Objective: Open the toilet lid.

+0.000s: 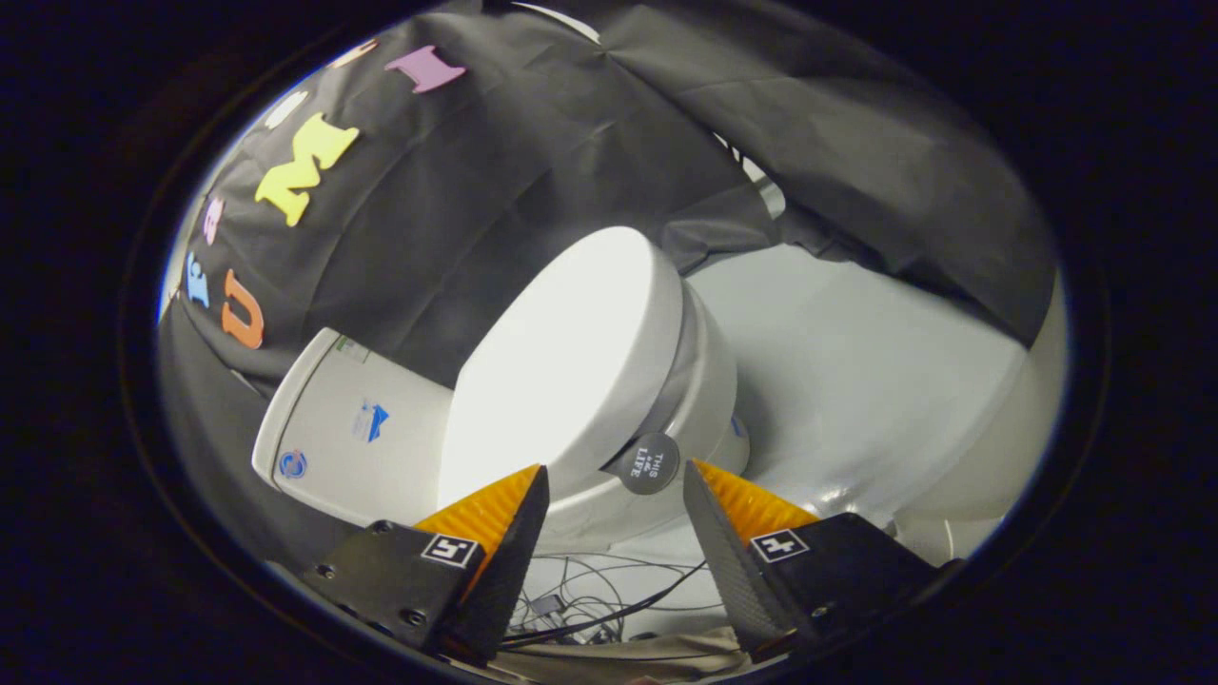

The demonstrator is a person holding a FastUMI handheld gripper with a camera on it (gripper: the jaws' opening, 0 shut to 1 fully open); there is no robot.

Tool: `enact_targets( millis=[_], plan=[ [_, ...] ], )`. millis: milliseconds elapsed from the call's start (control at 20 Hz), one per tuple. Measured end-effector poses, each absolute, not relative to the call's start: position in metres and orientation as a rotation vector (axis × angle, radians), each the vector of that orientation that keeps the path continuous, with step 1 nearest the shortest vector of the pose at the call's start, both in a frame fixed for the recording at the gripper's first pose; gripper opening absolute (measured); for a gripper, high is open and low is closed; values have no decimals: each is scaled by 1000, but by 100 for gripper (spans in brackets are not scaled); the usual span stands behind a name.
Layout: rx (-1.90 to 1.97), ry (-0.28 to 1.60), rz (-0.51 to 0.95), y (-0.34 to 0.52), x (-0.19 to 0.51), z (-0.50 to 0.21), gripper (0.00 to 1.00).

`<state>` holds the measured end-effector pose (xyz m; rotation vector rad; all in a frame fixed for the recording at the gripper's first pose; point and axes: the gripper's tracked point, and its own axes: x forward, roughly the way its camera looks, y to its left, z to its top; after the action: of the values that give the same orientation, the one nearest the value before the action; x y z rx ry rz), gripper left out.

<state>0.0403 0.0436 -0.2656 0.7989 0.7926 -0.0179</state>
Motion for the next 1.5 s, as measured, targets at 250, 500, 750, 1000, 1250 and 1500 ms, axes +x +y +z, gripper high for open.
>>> enact_targets(
  millis=[250, 500, 750, 1000, 1250, 1500],
  plan=[
    [918, 837, -64, 37, 51, -285, 81],
    [1059, 866, -62, 39, 57, -290, 70],
    [1099, 913, -40, 49, 60, -295, 59],
    [1105, 924, -63, 48, 66, -298, 33],
    [1151, 936, -95, 47, 65, -297, 30],
    [1216, 963, -116, 46, 67, -292, 24]
  ],
)
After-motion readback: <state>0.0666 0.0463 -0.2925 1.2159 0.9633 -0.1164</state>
